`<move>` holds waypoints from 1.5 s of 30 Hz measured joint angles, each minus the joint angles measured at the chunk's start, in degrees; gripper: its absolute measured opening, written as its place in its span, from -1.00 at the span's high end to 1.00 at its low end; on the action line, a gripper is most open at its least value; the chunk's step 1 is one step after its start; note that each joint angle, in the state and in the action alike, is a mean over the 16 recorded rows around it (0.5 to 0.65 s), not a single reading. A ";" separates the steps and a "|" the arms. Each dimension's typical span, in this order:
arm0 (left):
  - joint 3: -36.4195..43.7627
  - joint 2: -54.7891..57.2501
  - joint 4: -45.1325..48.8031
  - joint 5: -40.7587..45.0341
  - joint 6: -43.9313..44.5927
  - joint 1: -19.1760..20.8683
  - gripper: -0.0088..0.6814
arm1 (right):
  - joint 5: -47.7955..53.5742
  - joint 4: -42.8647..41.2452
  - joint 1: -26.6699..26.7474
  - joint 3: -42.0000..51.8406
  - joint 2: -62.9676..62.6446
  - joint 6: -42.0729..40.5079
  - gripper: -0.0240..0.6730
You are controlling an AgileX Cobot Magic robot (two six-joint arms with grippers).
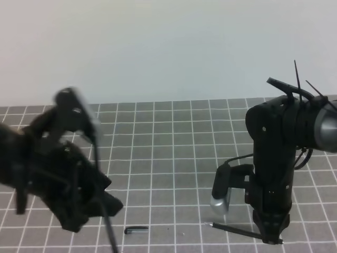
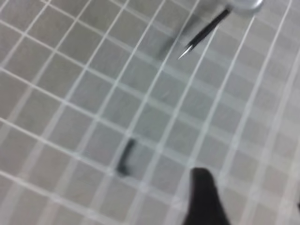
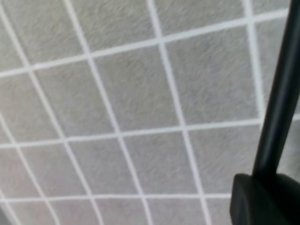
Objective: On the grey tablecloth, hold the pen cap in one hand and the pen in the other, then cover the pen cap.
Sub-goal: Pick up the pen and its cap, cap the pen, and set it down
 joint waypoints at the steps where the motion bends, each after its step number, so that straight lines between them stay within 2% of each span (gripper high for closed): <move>1: -0.76 1.24 1.57 -0.31 0.86 -1.37 -0.04 | 0.42 0.25 -0.01 -0.02 -0.01 0.20 0.94; 8: -3.76 8.59 14.66 -5.75 5.85 -9.99 -0.33 | 3.23 0.55 -0.06 0.00 -0.01 2.04 0.94; 13: -3.89 13.93 21.16 -9.93 8.65 -13.48 -0.30 | 4.60 -0.14 -0.09 -0.02 -0.11 3.85 0.94; 32: -4.00 32.15 22.89 -17.23 13.38 -14.66 -0.23 | 4.10 -0.50 -0.10 -0.03 -4.91 6.52 0.94; 37: -4.06 34.64 22.65 -17.84 13.92 -14.68 -0.14 | 3.77 -0.20 -0.10 -0.02 -5.47 7.04 0.94; 45: -4.34 36.65 22.46 -18.53 13.78 -14.70 0.38 | 4.03 -0.10 -0.10 0.02 -5.69 7.59 0.93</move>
